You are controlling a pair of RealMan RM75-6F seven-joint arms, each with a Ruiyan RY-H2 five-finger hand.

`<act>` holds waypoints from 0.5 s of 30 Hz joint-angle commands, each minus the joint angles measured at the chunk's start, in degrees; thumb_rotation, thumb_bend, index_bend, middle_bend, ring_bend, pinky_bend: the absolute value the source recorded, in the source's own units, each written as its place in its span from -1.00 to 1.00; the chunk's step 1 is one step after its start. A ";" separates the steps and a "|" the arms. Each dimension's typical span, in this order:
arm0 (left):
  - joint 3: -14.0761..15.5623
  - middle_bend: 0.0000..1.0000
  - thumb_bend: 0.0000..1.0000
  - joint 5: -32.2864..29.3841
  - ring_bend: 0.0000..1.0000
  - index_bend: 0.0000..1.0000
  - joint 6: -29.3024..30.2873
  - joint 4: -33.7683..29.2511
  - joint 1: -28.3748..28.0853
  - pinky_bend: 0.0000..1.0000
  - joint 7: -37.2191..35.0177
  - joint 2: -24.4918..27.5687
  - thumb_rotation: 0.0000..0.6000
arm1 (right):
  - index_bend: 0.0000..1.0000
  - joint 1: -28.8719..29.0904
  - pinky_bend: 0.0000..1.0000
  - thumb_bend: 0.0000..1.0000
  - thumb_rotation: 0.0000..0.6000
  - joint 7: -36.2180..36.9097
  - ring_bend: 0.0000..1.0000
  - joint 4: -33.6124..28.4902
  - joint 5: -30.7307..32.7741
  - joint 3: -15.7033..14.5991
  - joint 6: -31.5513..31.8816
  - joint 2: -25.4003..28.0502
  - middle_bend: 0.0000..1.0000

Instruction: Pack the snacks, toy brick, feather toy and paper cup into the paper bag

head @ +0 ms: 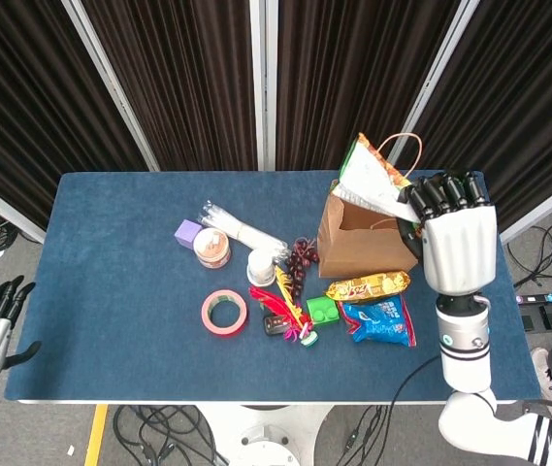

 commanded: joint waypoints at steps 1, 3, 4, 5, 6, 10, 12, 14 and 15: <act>0.06 -0.83 -0.49 0.08 -0.95 -0.80 -0.19 0.12 -0.15 -0.67 0.14 -0.25 1.00 | 0.36 0.95 -0.26 -0.13 1.00 1.10 -0.09 4.09 3.13 0.46 -0.27 0.86 0.37; 0.19 -0.83 -0.49 0.02 -0.95 -0.80 -0.55 0.29 -0.25 -0.67 0.20 -0.50 1.00 | 0.36 0.89 -0.26 -0.13 1.00 2.09 -0.09 5.62 4.07 -0.02 -0.09 1.32 0.37; 0.24 -0.83 -0.49 -0.01 -0.95 -0.80 -0.69 0.38 -0.28 -0.67 0.21 -0.59 1.00 | 0.36 0.85 -0.26 -0.13 1.00 2.44 -0.09 6.19 4.43 -0.22 -0.01 1.58 0.37; 0.27 -0.83 -0.49 -0.04 -0.95 -0.80 -0.83 0.48 -0.33 -0.67 0.20 -0.68 1.00 | 0.36 0.83 -0.26 -0.13 1.00 2.74 -0.09 6.78 4.68 -0.43 0.06 1.85 0.37; 0.32 -0.83 -0.49 -0.07 -0.95 -0.80 -0.90 0.57 -0.32 -0.67 0.16 -0.76 1.00 | 0.36 0.80 -0.26 -0.13 1.00 3.06 -0.09 7.34 4.94 -0.68 0.08 2.13 0.37; 0.46 -0.83 -0.49 -0.24 -0.95 -0.80 -1.05 1.18 -0.23 -0.67 -0.12 -1.12 1.00 | 0.36 0.59 -0.26 -0.13 1.00 4.32 -0.09 9.24 6.25 -2.40 -0.63 3.53 0.37; 0.53 -0.83 -0.49 -0.28 -0.95 -0.80 -1.10 1.47 -0.20 -0.67 -0.25 -1.32 1.00 | 0.36 0.40 -0.26 -0.13 1.00 5.37 -0.09 9.59 7.07 -3.62 -1.40 4.09 0.37; 0.62 -0.83 -0.49 -0.19 -0.95 -0.80 -1.08 1.76 -0.18 -0.67 -0.35 -1.52 1.00 | 0.36 0.42 -0.26 -0.13 1.00 5.56 -0.09 10.27 7.25 -4.99 -2.21 4.47 0.37; 0.67 -0.83 -0.49 -0.09 -0.95 -0.80 -1.01 1.97 -0.16 -0.67 -0.36 -1.66 1.00 | 0.36 0.54 -0.26 -0.13 1.00 5.42 -0.09 10.86 7.06 -5.73 -2.55 4.53 0.37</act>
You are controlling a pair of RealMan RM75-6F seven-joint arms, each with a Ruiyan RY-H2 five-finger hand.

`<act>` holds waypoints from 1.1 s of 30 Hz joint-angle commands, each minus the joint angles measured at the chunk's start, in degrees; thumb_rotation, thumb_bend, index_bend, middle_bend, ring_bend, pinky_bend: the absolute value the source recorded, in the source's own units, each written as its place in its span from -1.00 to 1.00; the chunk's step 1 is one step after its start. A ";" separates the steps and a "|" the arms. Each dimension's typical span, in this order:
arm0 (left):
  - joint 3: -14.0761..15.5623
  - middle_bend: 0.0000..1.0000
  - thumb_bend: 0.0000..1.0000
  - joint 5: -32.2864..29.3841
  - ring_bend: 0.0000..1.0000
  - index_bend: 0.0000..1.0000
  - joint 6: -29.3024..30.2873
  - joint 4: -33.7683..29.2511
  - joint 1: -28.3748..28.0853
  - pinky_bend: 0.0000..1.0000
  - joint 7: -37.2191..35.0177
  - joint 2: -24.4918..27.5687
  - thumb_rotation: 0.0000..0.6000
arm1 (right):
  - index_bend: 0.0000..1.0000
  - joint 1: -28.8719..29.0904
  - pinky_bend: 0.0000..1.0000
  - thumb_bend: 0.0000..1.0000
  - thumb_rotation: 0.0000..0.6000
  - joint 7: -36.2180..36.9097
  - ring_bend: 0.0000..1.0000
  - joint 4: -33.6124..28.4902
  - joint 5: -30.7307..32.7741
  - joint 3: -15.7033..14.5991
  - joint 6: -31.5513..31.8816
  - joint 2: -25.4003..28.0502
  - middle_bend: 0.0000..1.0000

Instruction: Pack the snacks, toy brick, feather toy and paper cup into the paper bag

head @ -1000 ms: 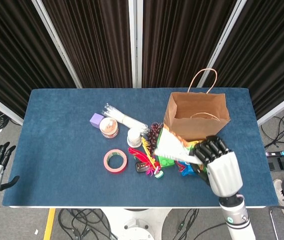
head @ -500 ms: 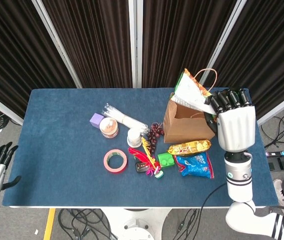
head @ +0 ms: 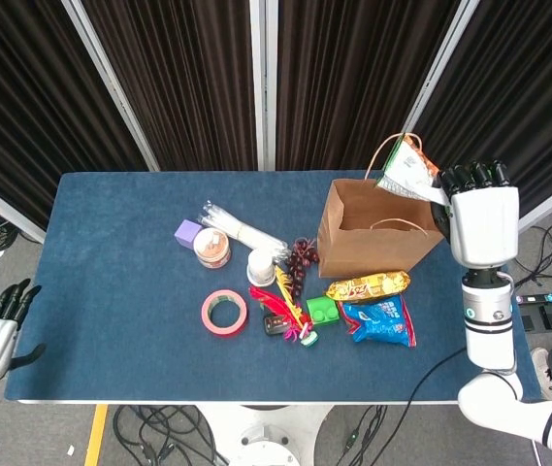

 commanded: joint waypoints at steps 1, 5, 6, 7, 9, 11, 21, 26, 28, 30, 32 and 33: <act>0.11 -0.83 -0.49 0.21 -0.95 -0.80 0.16 0.55 0.03 -0.67 -0.06 -0.38 1.00 | 0.36 0.25 -0.26 -0.13 1.00 0.21 -0.09 1.78 -0.07 -2.54 -1.37 0.38 0.37; 0.30 -0.83 -0.49 0.29 -0.95 -0.80 0.31 1.08 0.20 -0.67 -0.06 -0.83 1.00 | 0.36 1.07 -0.26 -0.14 1.00 1.36 -0.09 3.45 -0.55 -4.67 -1.72 -0.79 0.37; 0.30 -0.83 -0.49 0.28 -0.95 -0.80 0.28 1.18 0.18 -0.67 -0.05 -0.91 1.00 | 0.36 1.39 -0.26 -0.15 1.00 1.83 -0.09 3.84 -0.55 -5.13 -1.93 -1.15 0.37; 0.34 -0.83 -0.49 0.28 -0.95 -0.80 0.26 1.22 0.19 -0.67 -0.03 -0.94 1.00 | 0.37 1.60 -0.26 -0.17 1.00 2.29 -0.09 4.05 -0.56 -5.51 -2.15 -1.35 0.37; 0.35 -0.83 -0.49 0.28 -0.95 -0.80 0.27 1.29 0.20 -0.67 0.01 -0.96 1.00 | 0.37 2.11 -0.26 -0.20 1.00 3.08 -0.09 4.48 -0.58 -6.27 -2.66 -1.67 0.36; 0.32 -0.83 -0.49 0.19 -0.95 -0.80 0.24 1.30 0.20 -0.67 -0.05 -0.94 1.00 | 0.38 2.52 -0.26 -0.21 1.00 3.73 -0.09 4.52 -0.60 -6.75 -3.03 -1.80 0.36; 0.15 -0.83 -0.49 0.11 -0.95 -0.80 0.35 2.11 0.14 -0.67 -0.73 -1.34 1.00 | 0.08 3.97 -0.28 -0.86 1.00 5.64 -0.19 3.43 1.72 -7.60 -4.92 -0.47 0.14; -0.20 -0.83 -0.49 0.08 -0.95 -0.80 0.27 2.35 -0.25 -0.67 -0.80 -1.47 1.00 | -0.17 4.68 -0.50 -1.00 1.00 5.62 -0.46 2.39 3.53 -7.70 -6.35 0.88 -0.04; -0.19 -0.83 -0.49 0.13 -0.95 -0.79 0.44 2.41 -0.20 -0.67 -0.80 -1.51 1.00 | -0.23 4.98 -0.60 -1.00 1.00 5.24 -0.58 2.03 4.30 -7.62 -6.33 0.95 -0.14; -0.23 -0.83 -0.49 0.09 -0.95 -0.79 0.53 2.52 -0.17 -0.67 -0.84 -1.56 1.00 | -0.27 5.19 -0.63 -1.00 1.00 5.34 -0.63 1.77 4.69 -7.46 -5.77 0.79 -0.19; -0.25 -0.83 -0.49 -0.01 -0.95 -0.79 0.47 2.56 -0.17 -0.67 -0.89 -1.57 1.00 | -0.29 5.31 -0.64 -1.00 1.00 5.56 -0.66 1.60 4.66 -7.43 -5.28 0.81 -0.23; -0.24 -0.83 -0.49 -0.03 -0.95 -0.79 0.48 2.59 -0.15 -0.67 -0.90 -1.57 1.00 | -0.29 5.33 -0.64 -1.00 1.00 5.73 -0.67 1.47 4.57 -7.44 -5.01 0.86 -0.23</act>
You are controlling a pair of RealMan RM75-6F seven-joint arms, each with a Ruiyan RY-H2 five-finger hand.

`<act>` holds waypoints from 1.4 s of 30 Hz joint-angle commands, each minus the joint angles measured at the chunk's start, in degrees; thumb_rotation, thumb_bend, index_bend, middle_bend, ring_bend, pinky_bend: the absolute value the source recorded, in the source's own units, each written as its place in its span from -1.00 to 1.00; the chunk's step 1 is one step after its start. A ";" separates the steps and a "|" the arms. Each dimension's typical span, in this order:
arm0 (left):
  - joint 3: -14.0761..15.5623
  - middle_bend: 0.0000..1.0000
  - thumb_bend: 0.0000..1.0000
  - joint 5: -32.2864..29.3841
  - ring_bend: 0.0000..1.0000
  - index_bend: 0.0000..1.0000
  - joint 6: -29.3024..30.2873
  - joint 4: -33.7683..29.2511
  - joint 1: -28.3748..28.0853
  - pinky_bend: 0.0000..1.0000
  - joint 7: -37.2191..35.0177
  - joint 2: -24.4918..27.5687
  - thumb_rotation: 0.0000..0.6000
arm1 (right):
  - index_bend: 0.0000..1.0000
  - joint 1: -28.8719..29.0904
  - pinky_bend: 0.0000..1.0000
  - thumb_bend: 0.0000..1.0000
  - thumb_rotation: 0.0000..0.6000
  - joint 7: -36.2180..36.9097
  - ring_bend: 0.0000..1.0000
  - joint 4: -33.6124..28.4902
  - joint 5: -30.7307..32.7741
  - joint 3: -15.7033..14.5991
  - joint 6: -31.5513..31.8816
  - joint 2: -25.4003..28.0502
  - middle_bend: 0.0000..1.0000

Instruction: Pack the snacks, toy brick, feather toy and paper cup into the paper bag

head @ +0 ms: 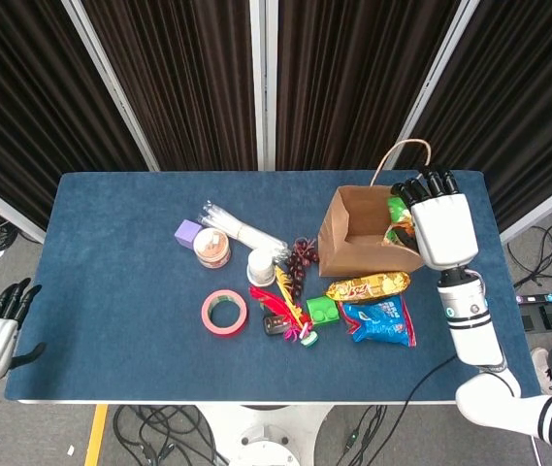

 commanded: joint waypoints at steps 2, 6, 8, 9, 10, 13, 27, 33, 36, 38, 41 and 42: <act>0.01 -0.83 -0.49 -0.03 -0.95 -0.79 0.05 0.04 0.05 -0.67 -0.07 -0.01 1.00 | -0.29 0.12 -0.64 -1.00 1.00 0.86 -0.67 -0.47 -0.59 0.08 1.32 0.22 -0.24; -0.05 -0.83 -0.49 -0.03 -0.95 -0.79 0.01 -0.10 -0.06 -0.67 -0.01 -0.02 1.00 | -0.29 -0.20 -0.65 -1.00 1.00 3.74 -0.65 -1.89 -2.24 0.61 3.66 1.00 -0.23; 0.00 -0.83 -0.49 -0.02 -0.95 -0.79 -0.03 -0.10 -0.06 -0.67 0.02 -0.04 1.00 | -0.29 -0.64 -0.65 -1.00 1.00 5.48 -0.64 -3.42 -3.71 0.80 5.13 1.76 -0.23; 0.05 -0.83 -0.49 -0.01 -0.95 -0.79 -0.01 -0.14 -0.03 -0.67 0.03 -0.03 1.00 | -0.29 -1.09 -0.65 -1.00 1.00 6.58 -0.64 -4.79 -4.90 0.83 6.25 2.43 -0.23; 0.05 -0.83 -0.49 0.00 -0.95 -0.79 0.01 -0.17 -0.02 -0.67 0.07 -0.03 1.00 | -0.29 -1.47 -0.65 -1.00 1.00 7.29 -0.64 -5.99 -5.88 0.81 7.10 3.03 -0.23; 0.10 -0.83 -0.49 0.00 -0.95 -0.79 0.03 -0.34 0.02 -0.67 0.20 0.09 1.00 | -0.29 -3.33 -0.65 -1.00 1.00 9.22 -0.64 -11.85 -8.22 0.41 9.21 5.91 -0.23; 0.64 -0.83 -0.49 0.80 -0.95 -0.79 0.55 -1.10 0.21 -0.67 0.92 0.12 1.00 | -0.29 -17.35 -0.50 -1.00 1.00 15.95 -0.54 -24.09 -17.18 -18.06 5.95 18.90 -0.23; 0.74 -0.83 -0.49 0.68 -0.95 -0.79 0.45 -1.13 0.31 -0.67 0.96 -0.06 1.00 | -0.30 -18.48 -0.49 -1.00 1.00 17.41 -0.52 -16.11 -17.88 -21.66 3.25 13.76 -0.23; 0.81 -0.83 -0.49 0.74 -0.95 -0.79 0.46 -0.47 0.35 -0.67 0.48 -0.39 1.00 | -0.30 -17.78 -0.49 -1.00 1.00 17.37 -0.52 -12.40 -14.30 -21.85 -0.10 10.55 -0.23; 0.80 -0.83 -0.49 0.71 -0.95 -0.79 0.32 0.70 0.31 -0.67 -0.15 -0.84 1.00 | -0.30 -16.86 -0.50 -1.00 1.00 17.15 -0.52 -10.06 -11.46 -21.50 -2.74 8.27 -0.23; 0.76 -0.83 -0.49 0.33 -0.95 -0.79 -0.01 2.08 0.38 -0.67 -1.16 -1.27 1.00 | -0.35 -15.37 -0.60 -1.00 1.00 15.61 -0.57 -6.76 -7.45 -20.82 -6.34 5.11 -0.25; 0.73 -0.83 -0.49 0.27 -0.95 -0.79 0.04 2.51 0.43 -0.67 -1.50 -1.42 1.00 | -0.39 -14.79 -0.66 -1.00 1.00 14.95 -0.60 -5.73 -5.78 -20.67 -7.88 3.91 -0.27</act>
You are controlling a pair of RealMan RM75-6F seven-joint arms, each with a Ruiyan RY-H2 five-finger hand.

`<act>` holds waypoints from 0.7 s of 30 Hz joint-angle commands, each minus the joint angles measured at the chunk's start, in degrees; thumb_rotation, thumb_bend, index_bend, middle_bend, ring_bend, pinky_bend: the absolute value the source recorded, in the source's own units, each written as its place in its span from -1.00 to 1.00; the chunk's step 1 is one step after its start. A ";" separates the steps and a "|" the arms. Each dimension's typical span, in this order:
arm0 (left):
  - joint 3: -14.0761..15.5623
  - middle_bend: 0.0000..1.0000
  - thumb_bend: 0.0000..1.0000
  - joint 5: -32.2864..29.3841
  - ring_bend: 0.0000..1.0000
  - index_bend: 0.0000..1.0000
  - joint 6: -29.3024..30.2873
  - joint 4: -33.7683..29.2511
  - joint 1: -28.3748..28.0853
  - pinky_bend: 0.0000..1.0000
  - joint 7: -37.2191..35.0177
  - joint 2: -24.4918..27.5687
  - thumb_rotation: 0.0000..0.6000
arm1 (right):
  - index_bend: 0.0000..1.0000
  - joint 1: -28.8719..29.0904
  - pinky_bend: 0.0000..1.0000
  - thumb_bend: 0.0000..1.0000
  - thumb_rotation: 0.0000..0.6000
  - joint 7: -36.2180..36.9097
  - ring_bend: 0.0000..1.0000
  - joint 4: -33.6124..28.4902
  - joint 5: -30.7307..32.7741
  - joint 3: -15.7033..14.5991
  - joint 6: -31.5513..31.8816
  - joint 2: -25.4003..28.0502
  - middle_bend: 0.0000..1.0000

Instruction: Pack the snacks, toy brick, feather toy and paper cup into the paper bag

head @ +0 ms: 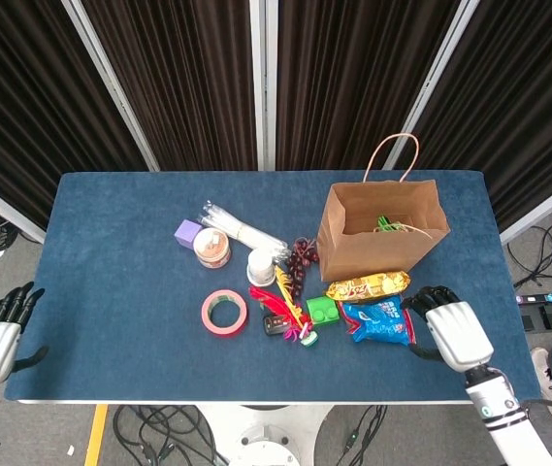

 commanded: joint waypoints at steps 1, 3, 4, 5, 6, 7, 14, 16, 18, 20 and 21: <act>-0.05 -0.83 -0.49 -0.24 -0.95 -0.79 -0.04 1.09 0.13 -0.67 -0.90 -0.49 1.00 | -0.43 2.26 -0.70 -1.00 1.00 -2.01 -0.64 3.99 5.77 0.54 -5.47 -4.75 -0.30; -0.14 -0.83 -0.49 -0.26 -0.95 -0.79 -0.13 1.49 0.03 -0.67 -1.19 -0.61 1.00 | -0.46 3.03 -0.73 -1.00 1.00 -2.56 -0.67 5.50 7.41 0.59 -7.25 -6.59 -0.34; -0.07 -0.83 -0.49 -0.26 -0.95 -0.79 -0.17 1.74 0.07 -0.67 -1.32 -0.70 1.00 | -0.47 3.45 -0.74 -1.00 1.00 -2.85 -0.68 6.57 8.05 0.56 -8.10 -7.78 -0.34; -0.02 -0.83 -0.49 -0.22 -0.95 -0.79 -0.17 1.90 0.10 -0.67 -1.40 -0.76 1.00 | -0.48 3.70 -0.74 -1.00 1.00 -2.98 -0.69 7.27 8.37 0.51 -8.56 -8.61 -0.35; 0.01 -0.83 -0.49 -0.19 -0.95 -0.79 -0.17 2.06 0.11 -0.67 -1.44 -0.82 1.00 | -0.49 3.87 -0.75 -1.00 1.00 -2.96 -0.69 7.84 8.59 0.48 -8.86 -9.37 -0.35; 0.06 -0.83 -0.49 -0.15 -0.95 -0.79 -0.15 2.27 0.15 -0.67 -1.46 -0.86 1.00 | -0.50 4.02 -0.76 -1.00 1.00 -2.86 -0.70 8.48 8.72 0.52 -8.94 -10.30 -0.36; 0.03 -0.83 -0.49 -0.36 -0.95 -0.79 -0.11 3.23 0.34 -0.67 -2.25 -1.01 1.00 | -0.51 4.64 -0.82 -1.00 1.00 -3.05 -0.73 10.88 7.94 0.86 -8.01 -13.16 -0.39; 0.12 -0.83 -0.49 -0.29 -0.95 -0.79 -0.10 3.59 0.41 -0.67 -2.52 -1.20 1.00 | -0.51 4.84 -0.83 -1.00 1.00 -3.80 -0.74 11.46 8.25 1.07 -7.85 -13.65 -0.39; 0.23 -0.83 -0.49 -0.17 -0.95 -0.79 -0.16 4.06 0.41 -0.67 -2.70 -1.43 1.00 | -0.51 5.12 -0.84 -1.00 1.00 -4.59 -0.74 12.13 8.85 1.17 -8.14 -14.19 -0.39; 0.25 -0.83 -0.49 -0.14 -0.95 -0.79 -0.31 4.42 0.34 -0.67 -2.89 -1.61 1.00 | -0.51 5.42 -0.84 -1.00 1.00 -5.14 -0.74 12.60 9.59 1.09 -8.83 -14.66 -0.39; 0.23 -0.83 -0.49 -0.16 -0.95 -0.79 -0.41 4.63 0.29 -0.67 -3.04 -1.70 1.00 | -0.51 5.63 -0.84 -1.00 1.00 -5.50 -0.74 12.93 10.05 1.04 -9.29 -15.02 -0.39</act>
